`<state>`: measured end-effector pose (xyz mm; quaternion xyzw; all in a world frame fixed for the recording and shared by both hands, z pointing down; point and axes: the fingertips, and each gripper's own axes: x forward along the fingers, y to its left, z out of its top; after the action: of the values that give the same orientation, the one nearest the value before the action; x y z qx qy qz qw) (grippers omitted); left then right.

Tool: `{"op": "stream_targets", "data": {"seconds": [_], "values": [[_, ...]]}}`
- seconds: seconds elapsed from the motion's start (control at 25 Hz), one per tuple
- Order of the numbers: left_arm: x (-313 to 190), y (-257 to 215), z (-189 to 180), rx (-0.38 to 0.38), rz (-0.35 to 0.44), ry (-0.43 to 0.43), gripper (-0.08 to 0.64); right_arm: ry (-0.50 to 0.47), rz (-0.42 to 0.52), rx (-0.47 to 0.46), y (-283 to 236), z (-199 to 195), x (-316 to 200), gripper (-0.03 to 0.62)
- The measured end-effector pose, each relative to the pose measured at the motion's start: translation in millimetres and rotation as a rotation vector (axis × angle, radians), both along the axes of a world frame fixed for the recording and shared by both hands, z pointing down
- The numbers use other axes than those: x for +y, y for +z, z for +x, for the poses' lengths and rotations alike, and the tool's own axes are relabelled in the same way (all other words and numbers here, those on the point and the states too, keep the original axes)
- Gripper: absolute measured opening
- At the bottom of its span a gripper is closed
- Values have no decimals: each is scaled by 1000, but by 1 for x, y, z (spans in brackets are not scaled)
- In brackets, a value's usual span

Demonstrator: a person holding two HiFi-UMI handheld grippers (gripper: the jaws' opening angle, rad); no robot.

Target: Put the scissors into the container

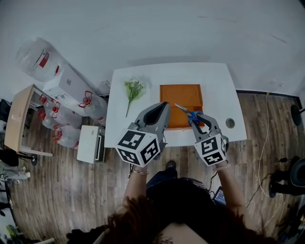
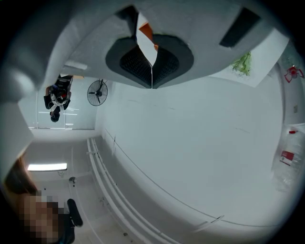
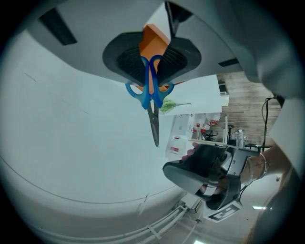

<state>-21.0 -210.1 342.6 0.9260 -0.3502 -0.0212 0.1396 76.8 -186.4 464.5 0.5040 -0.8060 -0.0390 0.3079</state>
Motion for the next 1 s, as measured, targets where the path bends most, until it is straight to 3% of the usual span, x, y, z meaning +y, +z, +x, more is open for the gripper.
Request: {"op": "stream_targets", "data": {"seconds": [0.48, 1.0], "values": [[-42, 11, -11, 11, -32, 24, 18, -46, -109, 195, 52, 1, -37, 72], [-81, 9, -10, 14, -38, -50, 18, -186, -272, 341, 120, 9, -65, 73]]}}
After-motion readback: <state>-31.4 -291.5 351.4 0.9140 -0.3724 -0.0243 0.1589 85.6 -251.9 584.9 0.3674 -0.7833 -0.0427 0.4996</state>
